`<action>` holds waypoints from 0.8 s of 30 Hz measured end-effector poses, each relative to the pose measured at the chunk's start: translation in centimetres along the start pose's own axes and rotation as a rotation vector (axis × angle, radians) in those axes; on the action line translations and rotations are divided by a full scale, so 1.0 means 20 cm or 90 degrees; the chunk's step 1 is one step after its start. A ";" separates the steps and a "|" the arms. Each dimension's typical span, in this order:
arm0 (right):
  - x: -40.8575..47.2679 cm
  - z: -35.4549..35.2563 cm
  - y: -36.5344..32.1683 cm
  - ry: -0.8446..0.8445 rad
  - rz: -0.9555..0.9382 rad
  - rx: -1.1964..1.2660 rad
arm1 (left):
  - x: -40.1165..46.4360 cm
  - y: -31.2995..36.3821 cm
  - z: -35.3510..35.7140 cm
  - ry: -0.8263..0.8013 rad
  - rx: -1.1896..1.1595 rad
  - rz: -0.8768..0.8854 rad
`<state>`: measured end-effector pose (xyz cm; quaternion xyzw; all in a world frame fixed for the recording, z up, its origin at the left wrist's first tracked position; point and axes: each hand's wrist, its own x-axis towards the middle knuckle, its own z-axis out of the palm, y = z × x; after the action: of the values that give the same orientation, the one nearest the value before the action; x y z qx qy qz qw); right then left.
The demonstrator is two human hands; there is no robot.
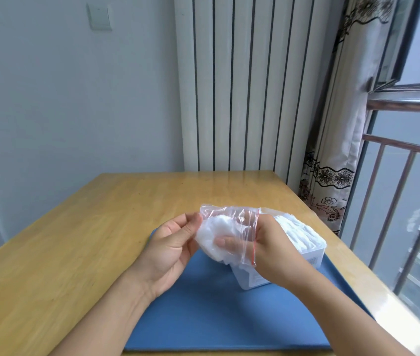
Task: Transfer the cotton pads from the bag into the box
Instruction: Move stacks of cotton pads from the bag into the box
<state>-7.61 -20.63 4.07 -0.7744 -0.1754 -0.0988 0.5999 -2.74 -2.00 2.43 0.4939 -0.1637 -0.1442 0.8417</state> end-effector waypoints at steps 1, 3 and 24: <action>0.00 0.00 0.01 0.016 -0.010 -0.019 | 0.00 -0.01 0.01 0.027 0.010 0.005; 0.01 0.00 0.02 0.033 -0.027 -0.106 | 0.01 -0.04 0.01 0.065 0.039 0.014; 0.03 -0.05 0.02 0.098 -0.024 0.098 | 0.04 -0.02 0.01 0.242 0.005 0.119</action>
<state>-6.84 -21.56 4.22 -0.7128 -0.1503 -0.1558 0.6671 -2.09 -2.68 2.24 0.4981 -0.0480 0.0312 0.8652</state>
